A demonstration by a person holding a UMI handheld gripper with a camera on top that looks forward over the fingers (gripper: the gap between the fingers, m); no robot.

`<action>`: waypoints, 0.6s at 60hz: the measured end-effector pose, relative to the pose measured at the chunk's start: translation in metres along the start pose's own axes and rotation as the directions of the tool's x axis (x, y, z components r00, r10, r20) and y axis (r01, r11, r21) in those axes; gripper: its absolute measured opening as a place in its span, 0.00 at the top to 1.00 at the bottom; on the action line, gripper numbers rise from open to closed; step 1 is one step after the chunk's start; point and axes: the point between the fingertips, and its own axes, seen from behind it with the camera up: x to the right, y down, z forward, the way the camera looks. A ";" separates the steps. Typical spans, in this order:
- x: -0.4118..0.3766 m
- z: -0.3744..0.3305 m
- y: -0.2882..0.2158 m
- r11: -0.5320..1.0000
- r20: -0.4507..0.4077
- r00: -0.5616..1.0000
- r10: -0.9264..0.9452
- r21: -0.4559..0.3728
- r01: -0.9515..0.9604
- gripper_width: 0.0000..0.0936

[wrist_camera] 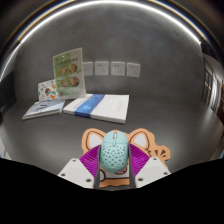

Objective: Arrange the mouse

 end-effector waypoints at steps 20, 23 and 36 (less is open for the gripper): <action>0.002 0.011 0.032 0.993 0.066 0.997 0.034 -0.113 -0.026 0.15; 0.000 0.001 0.030 0.995 0.092 0.995 0.026 -0.094 -0.017 0.05; 0.017 -0.083 0.042 0.998 0.167 0.985 0.052 -0.049 -0.045 0.06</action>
